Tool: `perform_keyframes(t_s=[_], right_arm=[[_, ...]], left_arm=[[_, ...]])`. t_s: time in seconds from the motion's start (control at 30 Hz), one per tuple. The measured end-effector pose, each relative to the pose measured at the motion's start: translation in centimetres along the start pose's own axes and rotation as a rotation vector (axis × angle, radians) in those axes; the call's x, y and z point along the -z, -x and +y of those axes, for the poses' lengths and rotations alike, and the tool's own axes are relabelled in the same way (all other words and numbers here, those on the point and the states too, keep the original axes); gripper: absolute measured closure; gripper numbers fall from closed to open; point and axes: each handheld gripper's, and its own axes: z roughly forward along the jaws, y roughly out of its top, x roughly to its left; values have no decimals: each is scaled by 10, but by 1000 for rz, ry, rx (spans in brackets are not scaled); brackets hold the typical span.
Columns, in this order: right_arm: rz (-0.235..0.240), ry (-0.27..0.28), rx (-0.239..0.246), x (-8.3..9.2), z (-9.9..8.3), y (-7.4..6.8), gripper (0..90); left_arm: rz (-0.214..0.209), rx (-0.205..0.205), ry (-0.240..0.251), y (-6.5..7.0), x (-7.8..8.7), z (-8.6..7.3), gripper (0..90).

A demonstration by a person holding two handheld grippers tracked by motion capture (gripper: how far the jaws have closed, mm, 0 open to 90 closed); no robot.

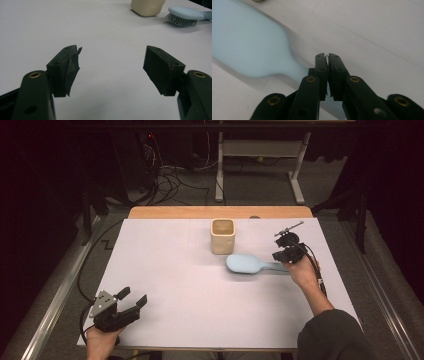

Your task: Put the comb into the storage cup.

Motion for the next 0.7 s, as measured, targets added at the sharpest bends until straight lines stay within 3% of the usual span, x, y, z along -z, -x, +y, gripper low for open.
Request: perform_keyframes(t_s=[0.27, 0.7], right_arm=[[-4, -57, -4, -10, 2, 2, 900], [7, -87, -23, -14, 2, 6, 900]], left_arm=[[-3, -2, 0, 0, 0, 0, 293], [-4, -2, -1, 0, 0, 0, 293]])
